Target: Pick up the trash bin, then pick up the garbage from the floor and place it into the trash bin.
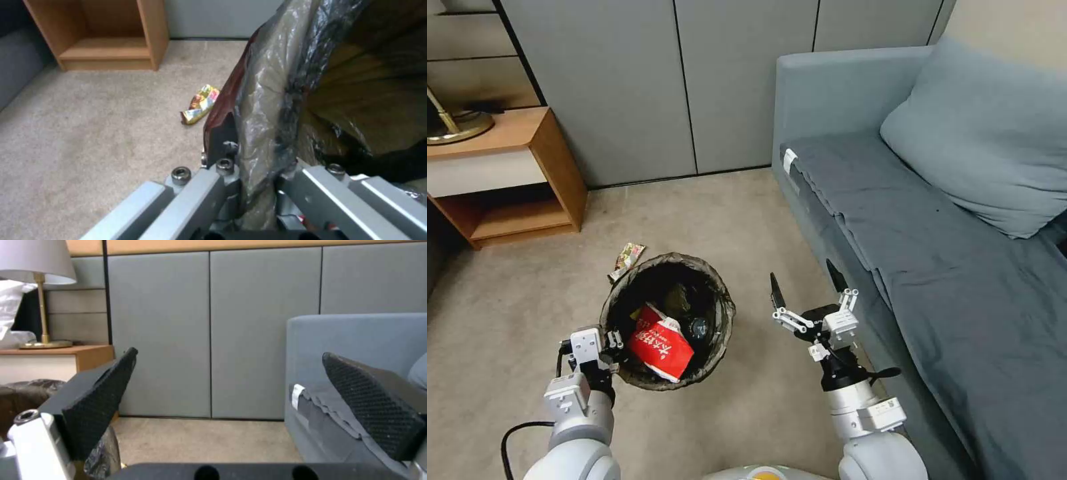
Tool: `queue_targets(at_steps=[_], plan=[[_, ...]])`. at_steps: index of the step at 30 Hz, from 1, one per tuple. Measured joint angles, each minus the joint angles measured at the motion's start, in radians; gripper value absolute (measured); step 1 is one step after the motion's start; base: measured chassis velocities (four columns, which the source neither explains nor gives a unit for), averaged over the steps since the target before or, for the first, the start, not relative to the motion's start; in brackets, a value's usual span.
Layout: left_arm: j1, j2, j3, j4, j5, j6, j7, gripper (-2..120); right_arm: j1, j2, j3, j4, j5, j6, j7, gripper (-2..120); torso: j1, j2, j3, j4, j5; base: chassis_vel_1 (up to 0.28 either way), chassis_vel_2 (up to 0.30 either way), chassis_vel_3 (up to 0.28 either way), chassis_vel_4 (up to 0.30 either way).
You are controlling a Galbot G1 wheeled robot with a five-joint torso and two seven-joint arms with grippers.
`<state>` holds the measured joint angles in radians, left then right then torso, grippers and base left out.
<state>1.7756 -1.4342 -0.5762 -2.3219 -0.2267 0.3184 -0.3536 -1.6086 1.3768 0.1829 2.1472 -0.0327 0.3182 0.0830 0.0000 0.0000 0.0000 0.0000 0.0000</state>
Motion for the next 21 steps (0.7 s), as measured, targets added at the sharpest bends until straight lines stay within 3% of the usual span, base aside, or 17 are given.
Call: queue_targets(at_steps=[10, 21], plan=[[-0.003, -0.001, 0.005, 0.001, 0.0, 0.002, -0.001, 0, 0.009, -0.002, 0.003, -0.002, 0.011, 0.004, 0.0, 100, 0.0, 0.0, 0.0, 0.0, 0.0, 0.008, 0.01, 0.009, 0.012], [-0.006, 0.001, 0.005, 0.001, 0.001, 0.005, -0.002, 0, 0.024, -0.003, 0.001, -0.005, 0.041, 0.017, -0.002, 100, 0.0, 0.0, 0.0, 0.0, 0.0, 0.079, 0.079, 0.091, 0.085]])
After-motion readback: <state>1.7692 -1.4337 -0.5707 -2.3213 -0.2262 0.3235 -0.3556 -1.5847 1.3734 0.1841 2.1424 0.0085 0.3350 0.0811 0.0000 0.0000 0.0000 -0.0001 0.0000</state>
